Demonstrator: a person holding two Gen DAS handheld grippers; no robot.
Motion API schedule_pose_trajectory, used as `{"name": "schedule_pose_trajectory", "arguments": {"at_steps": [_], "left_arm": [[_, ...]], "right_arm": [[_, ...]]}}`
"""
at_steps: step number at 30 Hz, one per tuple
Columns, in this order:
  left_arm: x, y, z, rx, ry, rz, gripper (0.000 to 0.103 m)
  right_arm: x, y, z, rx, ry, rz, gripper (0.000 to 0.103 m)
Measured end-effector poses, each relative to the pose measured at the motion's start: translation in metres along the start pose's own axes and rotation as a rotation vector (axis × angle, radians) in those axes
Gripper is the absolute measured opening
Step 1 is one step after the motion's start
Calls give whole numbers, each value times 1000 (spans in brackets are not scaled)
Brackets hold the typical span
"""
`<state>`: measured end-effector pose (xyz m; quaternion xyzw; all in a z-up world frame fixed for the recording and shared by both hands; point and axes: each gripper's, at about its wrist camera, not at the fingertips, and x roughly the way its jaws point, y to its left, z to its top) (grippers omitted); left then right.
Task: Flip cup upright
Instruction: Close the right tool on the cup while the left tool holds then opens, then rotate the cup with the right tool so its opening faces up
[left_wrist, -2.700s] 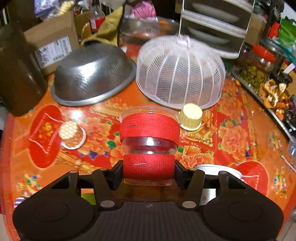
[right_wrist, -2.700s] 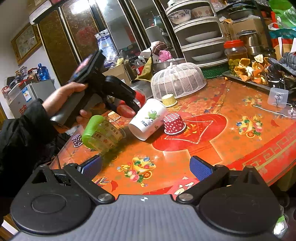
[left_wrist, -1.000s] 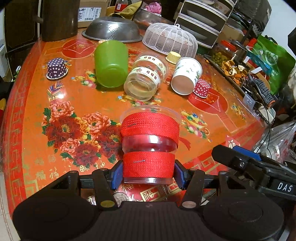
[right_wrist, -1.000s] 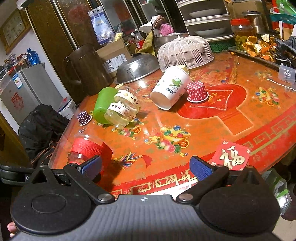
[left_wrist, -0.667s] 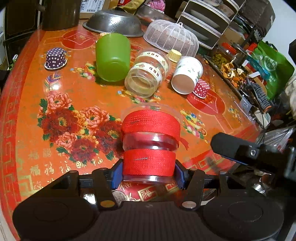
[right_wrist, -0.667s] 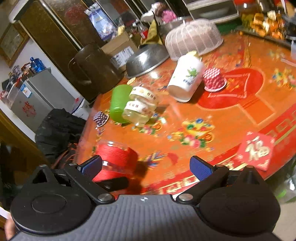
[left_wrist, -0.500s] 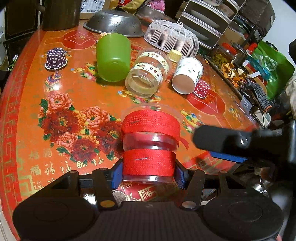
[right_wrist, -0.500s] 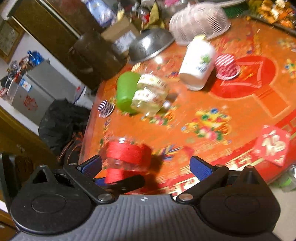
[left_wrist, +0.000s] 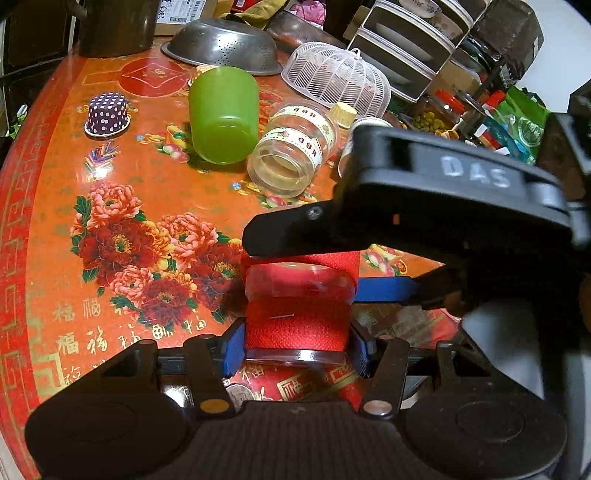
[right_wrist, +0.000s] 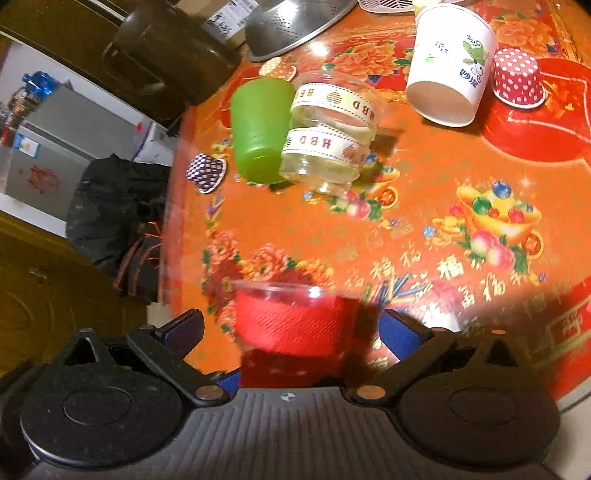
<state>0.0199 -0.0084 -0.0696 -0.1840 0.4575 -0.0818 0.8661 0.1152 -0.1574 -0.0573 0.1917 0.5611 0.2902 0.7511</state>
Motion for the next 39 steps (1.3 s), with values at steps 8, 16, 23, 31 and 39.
{"name": "schedule_pose_trajectory", "arguments": {"at_steps": [8,16,23,31,39], "left_arm": [[0,3,0,-3,-4,-19,59],[-2,4,-1,-3,-8,-24,59],[-2,1,-2,9,-10,-14,59],[-7,6,-9,-1,-59,-34,87],[-50,18,-34,87,-199,-14,93]], "right_arm": [[2,4,3,-30,2,-42,83],[2,6,6,-42,2,-36,72],[3,4,6,-38,2,-13,69],[0,-1,5,-32,6,1,69],[-11,-2,1,-32,-25,42,69]]}}
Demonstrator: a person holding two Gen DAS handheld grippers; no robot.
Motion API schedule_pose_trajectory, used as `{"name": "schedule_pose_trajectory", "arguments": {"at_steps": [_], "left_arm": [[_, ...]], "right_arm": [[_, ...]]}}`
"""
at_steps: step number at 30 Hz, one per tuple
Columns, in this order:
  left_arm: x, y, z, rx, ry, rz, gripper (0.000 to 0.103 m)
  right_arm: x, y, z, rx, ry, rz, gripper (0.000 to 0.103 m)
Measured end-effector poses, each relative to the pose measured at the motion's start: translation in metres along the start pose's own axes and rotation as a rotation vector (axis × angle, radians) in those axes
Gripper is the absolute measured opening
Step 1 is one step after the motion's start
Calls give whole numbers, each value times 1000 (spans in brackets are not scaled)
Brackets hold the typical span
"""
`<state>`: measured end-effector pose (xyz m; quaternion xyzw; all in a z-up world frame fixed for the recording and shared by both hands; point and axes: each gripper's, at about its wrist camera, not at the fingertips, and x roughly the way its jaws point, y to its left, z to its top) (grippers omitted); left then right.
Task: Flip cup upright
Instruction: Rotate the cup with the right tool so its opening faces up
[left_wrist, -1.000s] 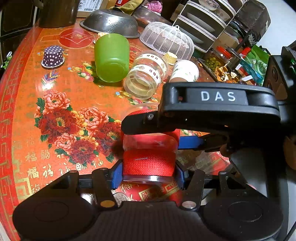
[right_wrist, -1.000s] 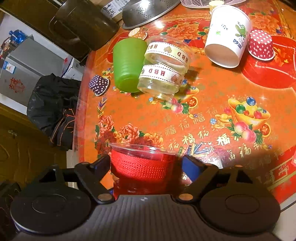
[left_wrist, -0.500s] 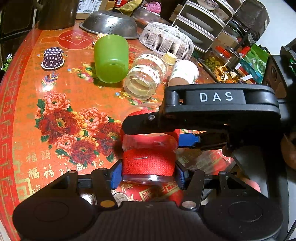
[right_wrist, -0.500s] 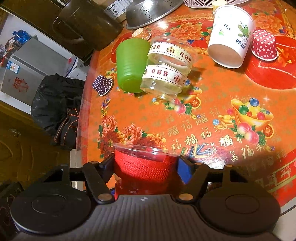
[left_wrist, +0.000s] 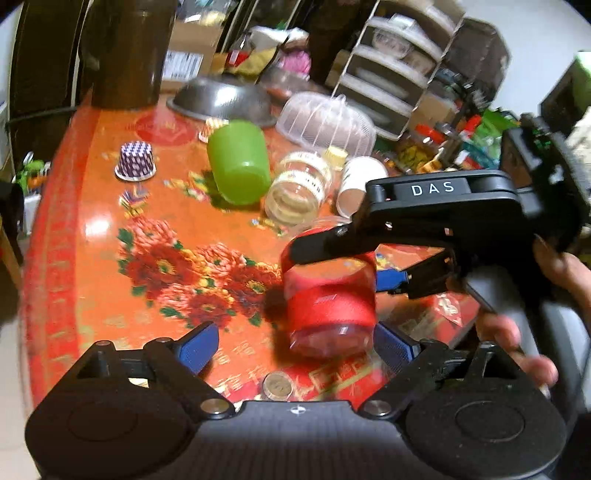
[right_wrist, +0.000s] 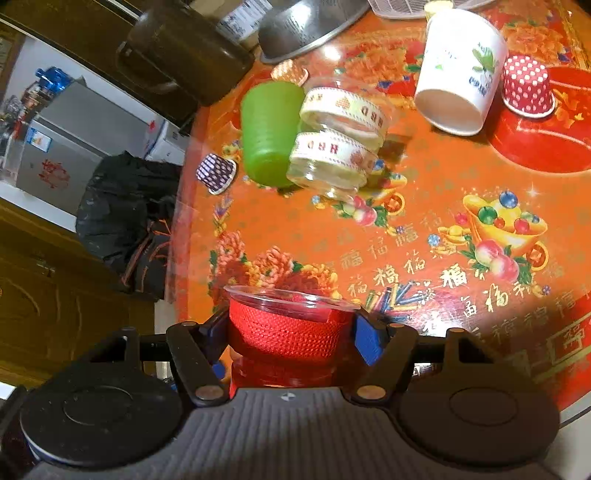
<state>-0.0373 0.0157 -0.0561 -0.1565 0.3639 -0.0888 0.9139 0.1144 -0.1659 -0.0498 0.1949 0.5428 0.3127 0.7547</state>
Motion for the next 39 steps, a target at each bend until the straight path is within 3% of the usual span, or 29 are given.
{"name": "schedule_pose_trajectory", "arguments": {"at_steps": [3,5,9,11,13,16,19,22,26,34,39], "left_arm": [[-32,12,-8,-9,-89,-41,93],[-50,17,-9,-10,-150,-39,93],[-60,24,-6,9,-234,32,93],[-58,27,-6,-2,-251,21,93],[-56,27,-8,3,-275,25,93],[-52,23,-10,30,-275,52,93],[-56,26,-14,20,-288,19,93],[-55,31,-16,-6,-290,1,93],[-53,34,-20,-29,-284,3,93],[-48,44,-26,-75,-277,-3,93],[-46,47,-28,-86,-272,-3,93]], "right_arm": [[-18,4,-6,-40,-80,-4,69],[-37,7,-14,-84,-185,-17,69],[-75,26,-58,-312,-532,-104,69],[-82,35,-86,-451,-725,-205,69],[-82,35,-115,-570,-891,-270,69],[-67,22,-142,-655,-988,-269,69],[-35,0,-173,-707,-1120,-270,69],[-7,-14,-185,-755,-1162,-246,69],[12,-14,-185,-792,-1213,-293,69],[26,-10,-180,-775,-1154,-303,69],[31,-10,-184,-766,-1167,-303,72]]}}
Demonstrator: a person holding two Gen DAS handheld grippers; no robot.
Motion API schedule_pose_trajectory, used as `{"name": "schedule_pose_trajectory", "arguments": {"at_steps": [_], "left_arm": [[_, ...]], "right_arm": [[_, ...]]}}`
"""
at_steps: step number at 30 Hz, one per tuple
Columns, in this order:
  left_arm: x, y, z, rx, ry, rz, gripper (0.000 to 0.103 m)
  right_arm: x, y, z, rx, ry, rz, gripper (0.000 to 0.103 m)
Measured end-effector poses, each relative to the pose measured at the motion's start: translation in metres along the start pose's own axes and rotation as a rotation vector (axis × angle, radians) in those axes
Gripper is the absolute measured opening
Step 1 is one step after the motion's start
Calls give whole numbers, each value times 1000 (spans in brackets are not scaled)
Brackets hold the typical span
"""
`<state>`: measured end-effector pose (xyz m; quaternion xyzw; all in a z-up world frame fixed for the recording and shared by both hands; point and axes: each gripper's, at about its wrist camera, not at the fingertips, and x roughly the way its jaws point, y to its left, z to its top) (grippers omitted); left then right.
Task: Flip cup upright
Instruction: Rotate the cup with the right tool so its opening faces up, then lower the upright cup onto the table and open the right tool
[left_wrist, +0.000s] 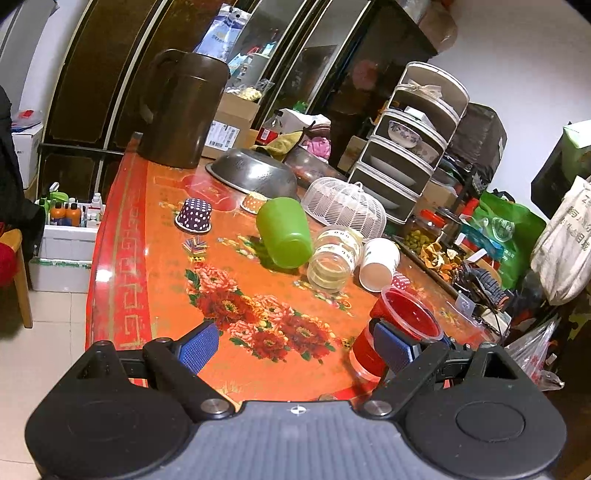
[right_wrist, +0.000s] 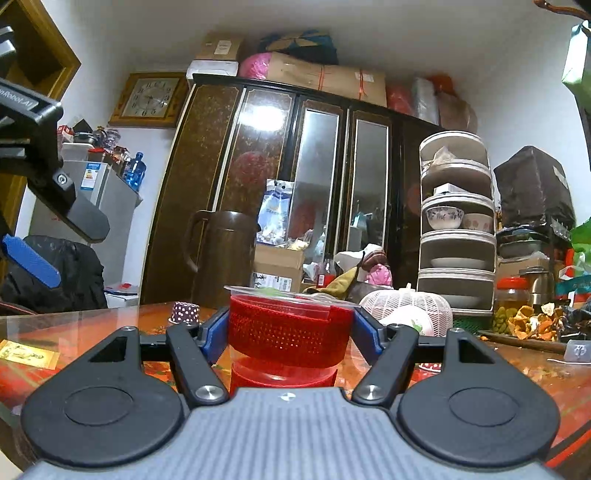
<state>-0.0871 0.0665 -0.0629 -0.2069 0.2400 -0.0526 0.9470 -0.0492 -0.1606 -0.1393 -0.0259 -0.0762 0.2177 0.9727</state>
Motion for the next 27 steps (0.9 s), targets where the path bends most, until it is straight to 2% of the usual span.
{"name": "schedule_pose_trajectory", "arguments": {"at_steps": [4,9,12,15,20,23,25,27], "left_arm": [[3,3,-1,-12,10,6,93],[7,5,-3,-18,30,9,93],[10,3,-5,-5,38,31,93],[11,-2,-9,39,30,88,100],[13,-25,-13,159,37,144,100],[2,-49,-15,253,-1,195,100],[-10,-61,-12,282,-28,178,100],[-21,-70,-9,285,-40,146,100]], "right_arm": [[3,-1,-1,36,27,9,82],[6,-1,4,32,77,18,102],[5,0,8,16,127,40,102],[-9,-10,17,56,177,58,102],[-31,-35,49,168,291,27,102],[-37,-53,74,236,390,43,102],[-38,-63,90,257,469,76,102],[-43,-70,101,283,489,95,102]]}}
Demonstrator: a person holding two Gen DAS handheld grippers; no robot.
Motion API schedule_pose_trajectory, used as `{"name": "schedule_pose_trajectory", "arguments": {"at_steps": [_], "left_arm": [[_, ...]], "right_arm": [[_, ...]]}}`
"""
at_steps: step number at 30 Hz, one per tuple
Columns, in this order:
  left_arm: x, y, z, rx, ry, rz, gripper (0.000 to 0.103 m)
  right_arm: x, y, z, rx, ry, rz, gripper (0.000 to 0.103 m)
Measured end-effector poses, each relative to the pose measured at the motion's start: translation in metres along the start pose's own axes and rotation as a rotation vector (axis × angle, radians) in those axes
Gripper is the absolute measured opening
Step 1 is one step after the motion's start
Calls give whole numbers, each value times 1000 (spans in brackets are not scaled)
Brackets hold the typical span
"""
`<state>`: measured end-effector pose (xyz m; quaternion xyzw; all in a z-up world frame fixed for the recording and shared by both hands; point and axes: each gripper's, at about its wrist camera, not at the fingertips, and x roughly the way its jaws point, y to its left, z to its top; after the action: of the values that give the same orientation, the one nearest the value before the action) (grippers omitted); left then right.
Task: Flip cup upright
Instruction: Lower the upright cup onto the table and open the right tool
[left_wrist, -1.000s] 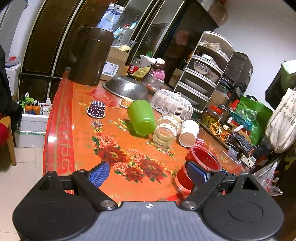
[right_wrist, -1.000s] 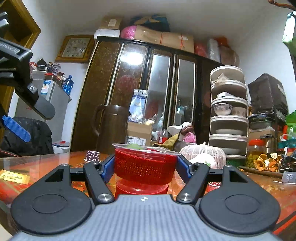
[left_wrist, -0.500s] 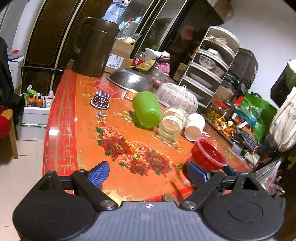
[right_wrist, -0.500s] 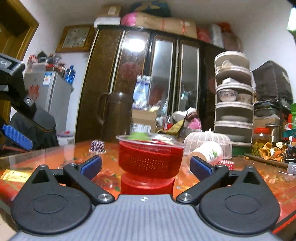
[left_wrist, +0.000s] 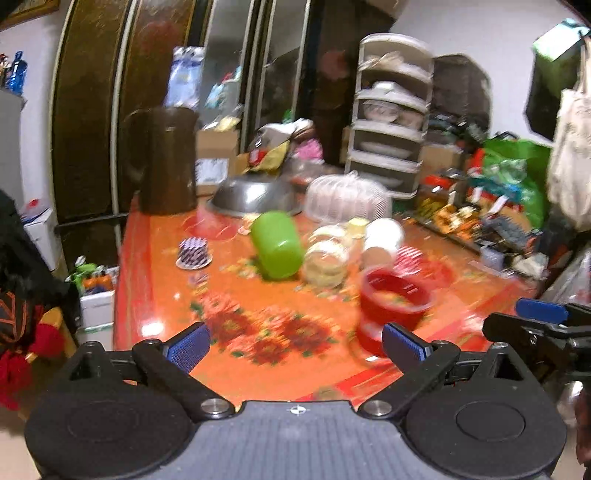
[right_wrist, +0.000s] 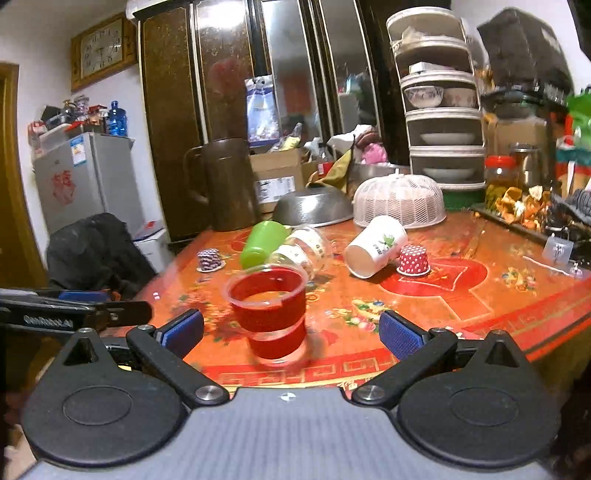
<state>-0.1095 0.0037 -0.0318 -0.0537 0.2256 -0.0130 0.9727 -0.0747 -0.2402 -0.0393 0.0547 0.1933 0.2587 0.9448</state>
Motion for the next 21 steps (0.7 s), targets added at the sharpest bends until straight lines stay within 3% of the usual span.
{"name": "schedule_pose_trajectory", "arguments": {"at_steps": [4,9,21], "left_arm": [[-23,-14,7,20,-32,-22,100],[-38,-23,9,26,-47,-33,100],[-25,-22,9,20,16,-20,100]], "right_arm": [[-20,5,11,-25,-21,-55,102],[-12,6,12,-48,10,-56,102],[-11,5,9,-33,22,-34,102]]}}
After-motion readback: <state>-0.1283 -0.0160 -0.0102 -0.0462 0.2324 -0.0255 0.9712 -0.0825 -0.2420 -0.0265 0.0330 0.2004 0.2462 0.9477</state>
